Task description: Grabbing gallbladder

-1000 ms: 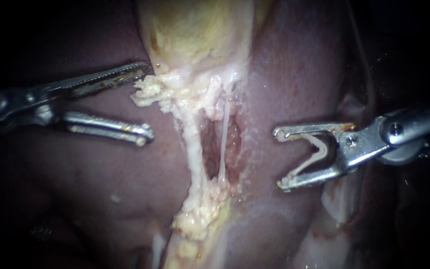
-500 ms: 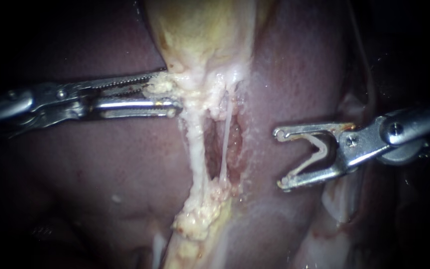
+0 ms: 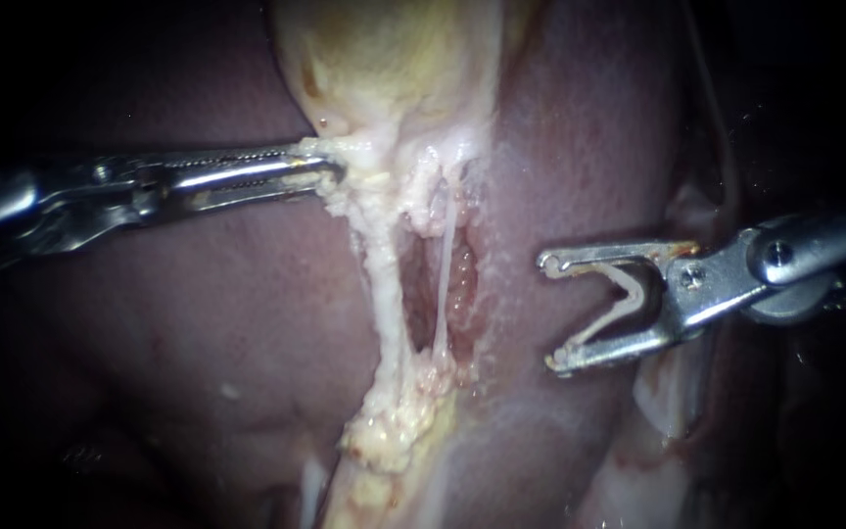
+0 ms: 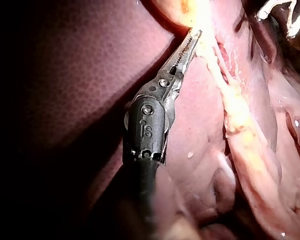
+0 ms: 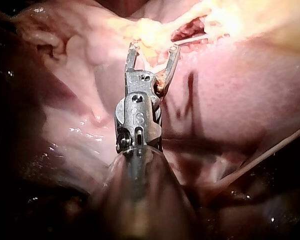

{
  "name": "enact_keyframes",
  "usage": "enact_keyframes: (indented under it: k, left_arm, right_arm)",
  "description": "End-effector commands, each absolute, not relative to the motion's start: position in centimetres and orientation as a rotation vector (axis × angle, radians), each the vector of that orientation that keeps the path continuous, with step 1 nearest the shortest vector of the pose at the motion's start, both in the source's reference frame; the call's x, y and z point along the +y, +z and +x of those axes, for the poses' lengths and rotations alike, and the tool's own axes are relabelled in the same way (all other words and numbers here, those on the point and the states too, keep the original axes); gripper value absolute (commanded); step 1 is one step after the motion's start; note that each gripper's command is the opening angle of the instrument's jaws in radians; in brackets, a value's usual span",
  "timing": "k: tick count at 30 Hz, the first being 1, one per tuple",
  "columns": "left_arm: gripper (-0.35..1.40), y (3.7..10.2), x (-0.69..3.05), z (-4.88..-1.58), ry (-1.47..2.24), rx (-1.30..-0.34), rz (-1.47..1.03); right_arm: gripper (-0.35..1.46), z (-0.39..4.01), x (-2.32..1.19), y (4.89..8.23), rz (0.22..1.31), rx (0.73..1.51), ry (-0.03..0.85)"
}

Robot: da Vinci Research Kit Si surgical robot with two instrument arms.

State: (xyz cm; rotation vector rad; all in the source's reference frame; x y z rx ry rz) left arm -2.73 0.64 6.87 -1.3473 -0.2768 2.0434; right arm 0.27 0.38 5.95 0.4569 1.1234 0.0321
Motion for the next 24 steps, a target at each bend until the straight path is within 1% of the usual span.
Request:
enact_keyframes:
  k: [1, 7, 12, 16, 24]
  left_arm:
    - [-0.35, 6.83, 0.68, -2.71, 2.062, -0.274, -1.345]
    - [-0.35, 6.53, 1.17, -2.37, 2.198, -0.266, -1.422]
    - [-0.35, 6.32, 1.55, -2.05, 2.311, -0.24, -1.477]
    - [-0.35, 6.26, 1.63, -1.95, 2.309, -0.237, -1.466]
    - [-0.35, 6.28, 1.58, -2.01, 2.31, -0.228, -1.462]
  right_arm:
    - [0.5, 0.27, 0.38, 5.95, 0.457, 1.124, 0.032]
    - [0.5, 0.27, 0.38, 5.95, 0.457, 1.124, 0.032]
    - [0.5, 0.27, 0.38, 5.95, 0.457, 1.124, 0.032]
    - [0.5, 0.27, 0.38, 5.95, 0.457, 1.124, 0.032]
    - [0.5, 0.26, 0.38, 5.95, 0.457, 1.124, 0.032]
